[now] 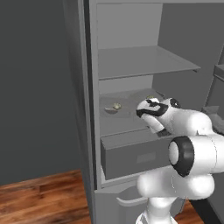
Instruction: Place two dumplings into each of the tupperware containers and then place the containers in the fridge.
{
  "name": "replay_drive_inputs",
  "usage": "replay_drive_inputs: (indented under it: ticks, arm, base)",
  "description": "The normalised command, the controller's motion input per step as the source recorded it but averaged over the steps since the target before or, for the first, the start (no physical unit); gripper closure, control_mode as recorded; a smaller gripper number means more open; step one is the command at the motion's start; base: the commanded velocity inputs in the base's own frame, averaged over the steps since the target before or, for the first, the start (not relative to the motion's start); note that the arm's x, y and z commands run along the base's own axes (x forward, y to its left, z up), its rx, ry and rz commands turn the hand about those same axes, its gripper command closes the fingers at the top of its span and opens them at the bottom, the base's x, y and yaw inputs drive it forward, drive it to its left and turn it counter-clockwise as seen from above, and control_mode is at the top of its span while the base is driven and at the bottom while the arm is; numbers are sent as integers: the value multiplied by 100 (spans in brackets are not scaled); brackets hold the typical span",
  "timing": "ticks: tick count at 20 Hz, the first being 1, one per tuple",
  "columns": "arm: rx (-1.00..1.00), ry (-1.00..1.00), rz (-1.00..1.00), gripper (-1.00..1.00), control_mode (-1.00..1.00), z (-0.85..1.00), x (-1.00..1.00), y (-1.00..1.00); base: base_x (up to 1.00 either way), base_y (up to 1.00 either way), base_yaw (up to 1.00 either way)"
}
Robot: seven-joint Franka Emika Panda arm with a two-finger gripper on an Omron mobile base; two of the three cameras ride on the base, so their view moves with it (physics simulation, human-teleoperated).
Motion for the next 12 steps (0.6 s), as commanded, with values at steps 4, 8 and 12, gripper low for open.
replay_drive_inputs:
  ticks: [4,8,12]
  arm:
    - [-14,0,0,-100,-100,96,-100,0]
    - [-35,7,0,-100,-100,100,-98,19]
    - [-46,20,11,-100,-100,100,-89,19]
  base:
    - [0,0,0]
    - [0,0,0]
    - [0,0,0]
